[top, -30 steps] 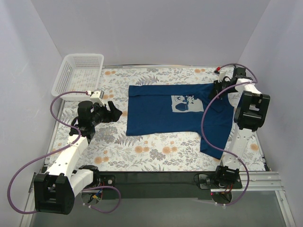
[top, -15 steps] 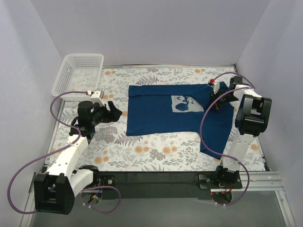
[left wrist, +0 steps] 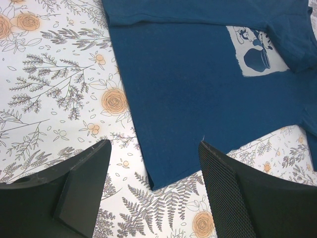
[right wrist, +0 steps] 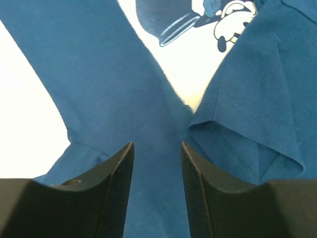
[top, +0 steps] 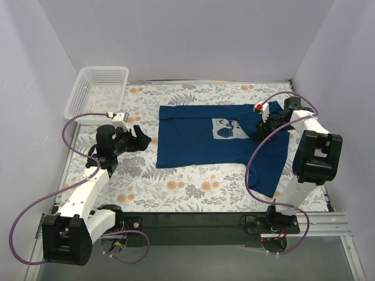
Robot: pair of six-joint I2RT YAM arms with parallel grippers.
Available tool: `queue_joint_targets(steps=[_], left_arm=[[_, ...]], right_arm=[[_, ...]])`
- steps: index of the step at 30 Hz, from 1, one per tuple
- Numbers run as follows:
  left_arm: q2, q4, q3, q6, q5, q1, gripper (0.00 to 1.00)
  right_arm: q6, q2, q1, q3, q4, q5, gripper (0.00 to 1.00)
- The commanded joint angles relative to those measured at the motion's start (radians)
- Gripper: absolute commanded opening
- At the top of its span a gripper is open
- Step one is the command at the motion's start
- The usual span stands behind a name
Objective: Fold and stack the t-shirts
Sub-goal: Fold the tshirt
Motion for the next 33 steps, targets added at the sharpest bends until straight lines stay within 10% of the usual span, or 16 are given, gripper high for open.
queue_joint_targets(steps=[1,6,13,33], left_arm=[[-0.014,-0.004,0.003,0.012,0.006,0.004,0.66],[-0.018,-0.004,0.002,0.012,0.006,0.004,0.66],[-0.027,-0.004,0.003,0.012,0.014,0.004,0.66],[-0.037,-0.001,0.002,0.009,0.023,0.004,0.66]], right_arm=[[-0.016,-0.057,-0.004,-0.002,-0.038,-0.029,0.43],[0.330,-0.014,-0.050,0.077,0.130,0.031,0.27],[0.608,0.074,-0.067,0.109,0.236,0.059,0.36],[0.837,0.207,-0.042,0.071,0.338,0.006,0.42]])
